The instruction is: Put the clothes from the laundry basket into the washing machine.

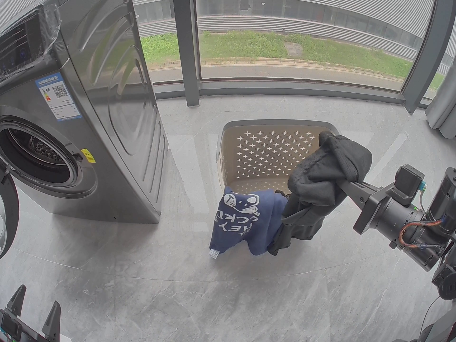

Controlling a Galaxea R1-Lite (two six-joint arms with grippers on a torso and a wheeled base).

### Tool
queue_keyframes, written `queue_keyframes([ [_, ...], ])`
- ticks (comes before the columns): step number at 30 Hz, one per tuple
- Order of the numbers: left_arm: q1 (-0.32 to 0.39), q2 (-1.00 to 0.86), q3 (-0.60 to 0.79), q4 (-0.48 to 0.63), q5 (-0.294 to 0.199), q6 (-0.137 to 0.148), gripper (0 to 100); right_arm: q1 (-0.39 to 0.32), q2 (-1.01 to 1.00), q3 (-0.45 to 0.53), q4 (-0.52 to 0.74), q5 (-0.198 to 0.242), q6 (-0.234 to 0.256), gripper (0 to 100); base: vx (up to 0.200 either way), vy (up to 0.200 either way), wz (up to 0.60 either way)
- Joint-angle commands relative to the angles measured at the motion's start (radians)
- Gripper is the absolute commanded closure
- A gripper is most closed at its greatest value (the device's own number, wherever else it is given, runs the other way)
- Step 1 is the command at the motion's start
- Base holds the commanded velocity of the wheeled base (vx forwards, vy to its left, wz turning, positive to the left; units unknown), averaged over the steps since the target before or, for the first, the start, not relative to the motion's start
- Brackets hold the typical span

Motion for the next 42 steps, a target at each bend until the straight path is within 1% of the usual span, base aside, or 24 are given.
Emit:
queue_keyframes([
  [1, 0.0, -0.018, 0.016, -0.001, 0.0, -0.001, 0, 0.002, 0.004, 0.0, 0.0, 0.002, 0.0, 100, 0.0, 0.2, 0.0],
  [10, 0.0, -0.018, 0.016, -0.001, 0.0, -0.001, 0, 0.012, 0.004, 0.002, 0.0, 0.0, 0.001, 100, 0.0, 0.2, 0.0],
  [40, 0.0, -0.018, 0.016, -0.001, 0.0, -0.001, 0, 0.014, 0.004, -0.002, 0.0, 0.0, 0.001, 100, 0.0, 0.2, 0.0],
  [42, 0.0, -0.018, 0.016, -0.001, 0.0, -0.001, 0, 0.012, 0.004, -0.003, 0.0, 0.0, 0.001, 100, 0.0, 0.0, 0.0],
])
